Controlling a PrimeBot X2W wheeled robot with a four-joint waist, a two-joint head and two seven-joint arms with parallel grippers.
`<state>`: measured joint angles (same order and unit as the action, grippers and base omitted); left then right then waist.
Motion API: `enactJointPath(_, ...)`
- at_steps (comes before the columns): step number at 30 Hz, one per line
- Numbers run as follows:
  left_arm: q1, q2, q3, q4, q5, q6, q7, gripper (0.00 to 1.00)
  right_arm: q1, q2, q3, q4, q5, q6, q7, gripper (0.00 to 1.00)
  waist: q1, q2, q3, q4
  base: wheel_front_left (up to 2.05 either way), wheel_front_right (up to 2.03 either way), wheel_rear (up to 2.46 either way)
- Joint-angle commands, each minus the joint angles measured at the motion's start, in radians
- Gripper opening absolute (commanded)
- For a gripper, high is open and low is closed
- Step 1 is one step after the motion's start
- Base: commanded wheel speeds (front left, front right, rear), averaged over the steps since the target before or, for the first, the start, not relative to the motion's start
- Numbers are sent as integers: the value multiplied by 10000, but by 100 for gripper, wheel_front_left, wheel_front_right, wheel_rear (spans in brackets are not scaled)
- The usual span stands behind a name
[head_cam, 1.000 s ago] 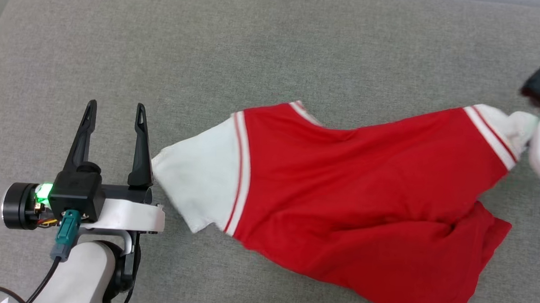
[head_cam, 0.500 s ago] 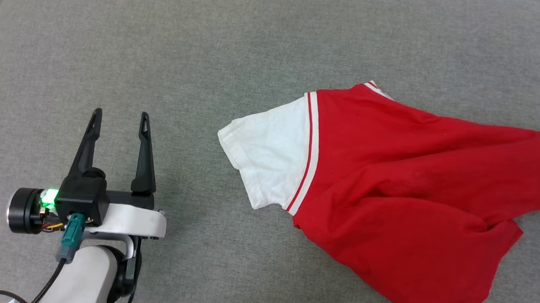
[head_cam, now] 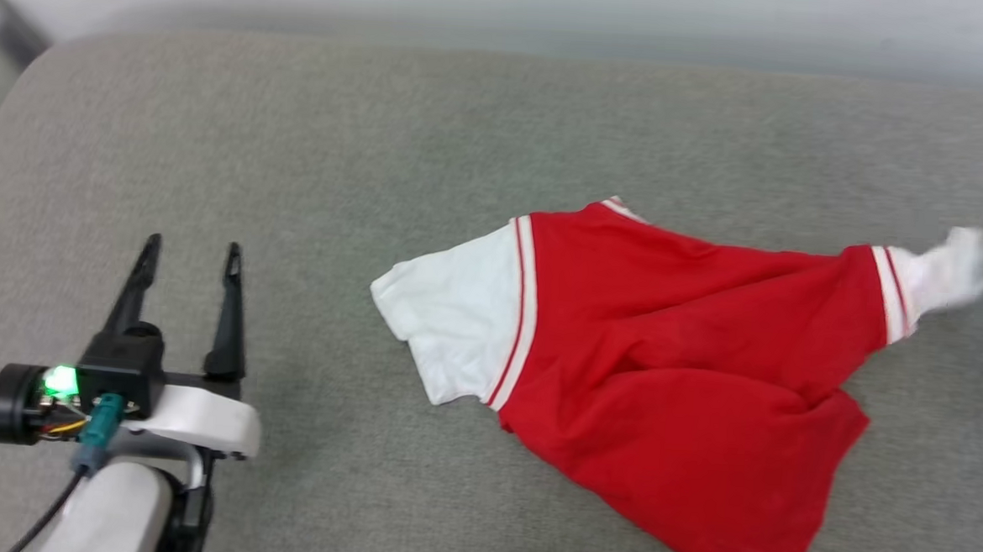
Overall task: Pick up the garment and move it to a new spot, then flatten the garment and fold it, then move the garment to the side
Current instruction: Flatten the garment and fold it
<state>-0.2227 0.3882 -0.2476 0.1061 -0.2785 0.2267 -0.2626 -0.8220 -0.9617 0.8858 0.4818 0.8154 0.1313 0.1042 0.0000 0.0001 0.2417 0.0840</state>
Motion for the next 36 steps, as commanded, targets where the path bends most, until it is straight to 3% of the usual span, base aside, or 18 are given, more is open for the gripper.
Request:
enactJointPath(1,29,110,77,84,-26,-56,-4,100,247,125,-248,-31,-99,-11,-246,100,0,-1,-328,-330,0,0,0)
enactJointPath(5,-208,502,101,313,-81,-327,278,100,1165,695,-2122,-61,-1061,-11,-1578,100,0,-1,-631,-635,0,0,0)
enactJointPath(9,-717,1017,-14,641,-89,-860,793,100,2470,1678,-4304,-393,-2269,-11,-2516,100,0,-1,-855,-857,0,0,0)
enactJointPath(14,-1695,1540,-259,720,-154,-1499,2028,100,4481,3428,-7129,-1765,-3949,-11,-2873,100,0,-1,-985,-1024,0,0,0)
enactJointPath(18,-2655,1866,-652,679,-194,-2197,3356,100,6114,5165,-8885,-3575,-5293,-11,-2668,100,0,-1,-981,-1124,0,0,0)
enactJointPath(22,-3641,2152,-1137,799,-381,-2998,4881,100,7277,6657,-9591,-5296,-6124,-11,-2347,100,0,-1,-906,-1267,0,0,0)
enactJointPath(26,-4506,2270,-1757,976,-955,-3419,6548,100,8017,7673,-9864,-6391,-6578,-11,-2187,100,0,-1,-775,-1378,0,0,0)
enactJointPath(30,-5360,2528,-2596,1105,-1830,-3540,8418,100,8438,8144,-9791,-6870,-6769,-11,-2099,100,0,-1,-575,-1511,0,0,0)
enactJointPath(36,-6822,3176,-4655,781,-3107,-3549,10502,100,8375,8259,-9559,-7057,-6926,-11,-2119,100,0,-1,-134,-1677,0,0,0)
